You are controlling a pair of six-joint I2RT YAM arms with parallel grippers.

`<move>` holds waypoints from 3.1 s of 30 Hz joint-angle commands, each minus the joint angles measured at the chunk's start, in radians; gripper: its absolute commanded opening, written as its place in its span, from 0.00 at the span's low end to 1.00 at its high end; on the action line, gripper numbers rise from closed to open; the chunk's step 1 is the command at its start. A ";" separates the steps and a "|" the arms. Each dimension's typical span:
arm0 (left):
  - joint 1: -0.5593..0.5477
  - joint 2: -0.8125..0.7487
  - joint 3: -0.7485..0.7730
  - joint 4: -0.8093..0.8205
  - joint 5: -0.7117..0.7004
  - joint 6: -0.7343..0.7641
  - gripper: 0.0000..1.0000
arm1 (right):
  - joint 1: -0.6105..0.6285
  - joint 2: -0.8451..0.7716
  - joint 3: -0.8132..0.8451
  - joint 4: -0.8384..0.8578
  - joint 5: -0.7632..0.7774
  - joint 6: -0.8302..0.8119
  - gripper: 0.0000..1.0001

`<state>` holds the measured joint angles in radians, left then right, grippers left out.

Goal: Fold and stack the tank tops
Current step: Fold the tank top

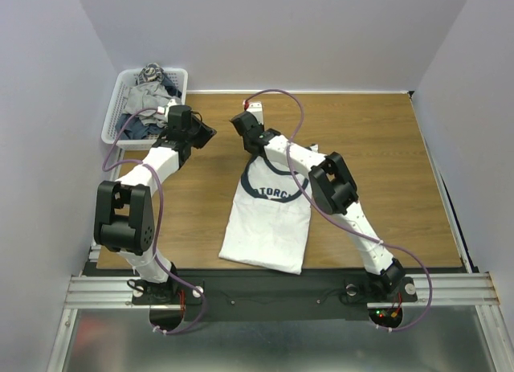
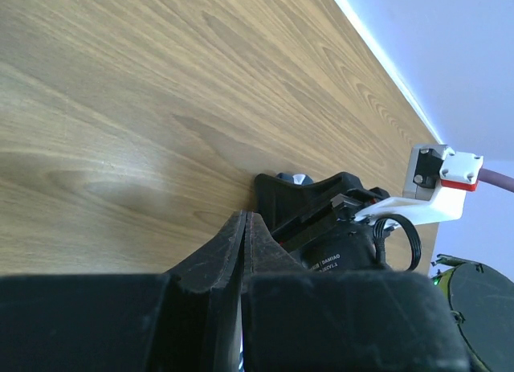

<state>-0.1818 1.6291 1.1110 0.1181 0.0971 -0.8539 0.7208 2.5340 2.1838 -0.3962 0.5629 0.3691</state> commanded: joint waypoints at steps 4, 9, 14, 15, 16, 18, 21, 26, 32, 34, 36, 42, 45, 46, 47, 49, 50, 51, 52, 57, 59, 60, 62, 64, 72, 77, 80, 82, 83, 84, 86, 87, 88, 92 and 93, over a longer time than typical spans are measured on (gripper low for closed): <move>-0.001 -0.035 -0.016 0.045 0.026 0.023 0.12 | 0.022 -0.035 0.034 0.007 0.117 -0.033 0.32; -0.001 -0.029 -0.026 0.051 0.030 0.024 0.12 | 0.023 -0.053 0.051 0.016 0.118 -0.039 0.32; -0.001 -0.028 -0.031 0.058 0.033 0.024 0.12 | 0.026 -0.078 0.059 0.020 0.135 -0.044 0.33; -0.001 -0.026 -0.031 0.058 0.035 0.024 0.12 | 0.029 -0.083 0.059 0.023 0.140 -0.047 0.33; -0.001 -0.026 -0.034 0.061 0.036 0.024 0.12 | 0.029 -0.084 0.060 0.025 0.147 -0.048 0.33; -0.001 -0.023 -0.033 0.061 0.039 0.024 0.12 | 0.034 -0.093 0.059 0.026 0.157 -0.052 0.33; -0.001 -0.020 -0.036 0.066 0.041 0.024 0.12 | 0.038 -0.115 0.050 0.033 0.173 -0.045 0.33; -0.001 -0.014 -0.039 0.071 0.046 0.023 0.12 | 0.039 -0.112 0.045 0.046 0.181 -0.064 0.33; -0.001 -0.005 -0.042 0.074 0.052 0.023 0.12 | 0.040 -0.097 0.051 0.049 0.169 -0.065 0.35; -0.001 -0.005 -0.043 0.075 0.053 0.024 0.12 | 0.040 -0.086 0.057 0.049 0.163 -0.068 0.35; -0.001 -0.005 -0.043 0.077 0.050 0.026 0.12 | 0.040 -0.072 0.062 0.049 0.143 -0.065 0.36; -0.001 0.000 -0.040 0.077 0.052 0.026 0.12 | 0.040 -0.035 0.077 0.049 0.106 -0.053 0.36; -0.001 0.008 -0.040 0.078 0.055 0.026 0.11 | 0.040 -0.020 0.087 0.049 0.092 -0.052 0.36; -0.001 0.008 -0.040 0.078 0.056 0.026 0.11 | 0.040 -0.009 0.088 0.049 0.091 -0.052 0.36; -0.001 0.011 -0.039 0.080 0.056 0.026 0.11 | 0.040 -0.004 0.090 0.049 0.085 -0.050 0.36; -0.001 0.011 -0.039 0.080 0.055 0.026 0.11 | 0.040 0.011 0.091 0.049 0.083 -0.045 0.36; -0.001 0.011 -0.039 0.080 0.055 0.027 0.11 | 0.040 0.015 0.091 0.049 0.081 -0.044 0.36; -0.001 0.011 -0.039 0.080 0.055 0.027 0.11 | 0.039 0.022 0.091 0.049 0.081 -0.044 0.36; -0.001 0.011 -0.039 0.080 0.055 0.029 0.11 | 0.039 0.032 0.093 0.049 0.080 -0.042 0.37; -0.001 0.015 -0.039 0.080 0.053 0.029 0.11 | 0.025 0.054 0.094 0.049 0.063 -0.029 0.37; -0.001 0.017 -0.040 0.080 0.053 0.030 0.11 | 0.020 0.060 0.096 0.049 0.049 -0.022 0.36; -0.001 0.020 -0.039 0.078 0.055 0.030 0.11 | 0.014 0.066 0.096 0.049 0.042 -0.015 0.33; -0.001 0.021 -0.039 0.078 0.055 0.030 0.11 | 0.006 0.068 0.091 0.051 0.019 -0.004 0.27; -0.001 0.021 -0.040 0.080 0.055 0.030 0.11 | -0.012 0.059 0.080 0.049 -0.010 0.033 0.14; -0.022 -0.001 -0.076 0.094 0.061 0.018 0.11 | -0.110 -0.069 -0.140 0.262 -0.348 0.185 0.00; -0.074 -0.025 -0.145 0.107 0.052 0.016 0.12 | -0.165 -0.086 -0.196 0.387 -0.513 0.258 0.00; -0.103 -0.032 -0.191 0.117 0.050 0.013 0.12 | -0.190 -0.086 -0.263 0.521 -0.662 0.315 0.01; -0.114 -0.043 -0.235 0.132 0.047 0.001 0.12 | -0.205 -0.081 -0.286 0.575 -0.711 0.338 0.01; -0.123 -0.057 -0.250 0.135 0.040 -0.005 0.12 | -0.205 -0.075 -0.300 0.621 -0.751 0.338 0.01; -0.128 -0.067 -0.284 0.140 0.035 -0.022 0.12 | -0.211 -0.063 -0.302 0.637 -0.768 0.343 0.01; -0.137 -0.107 -0.325 0.152 0.007 -0.048 0.12 | -0.221 -0.040 -0.285 0.701 -0.861 0.358 0.02; -0.142 -0.121 -0.345 0.156 -0.002 -0.074 0.14 | -0.225 -0.025 -0.265 0.718 -0.900 0.369 0.02; -0.146 -0.136 -0.379 0.160 -0.023 -0.088 0.14 | -0.234 0.017 -0.243 0.737 -0.932 0.399 0.02; -0.182 -0.212 -0.441 0.161 -0.083 -0.138 0.15 | -0.247 0.112 -0.133 0.774 -1.064 0.462 0.02; -0.191 -0.236 -0.445 0.157 -0.089 -0.146 0.16 | -0.245 0.133 -0.109 0.778 -1.099 0.471 0.02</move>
<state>-0.3424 1.4746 0.6868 0.2302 0.0738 -0.9485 0.4835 2.5916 1.9892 0.2653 -0.3515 0.7658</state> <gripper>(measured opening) 0.155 0.037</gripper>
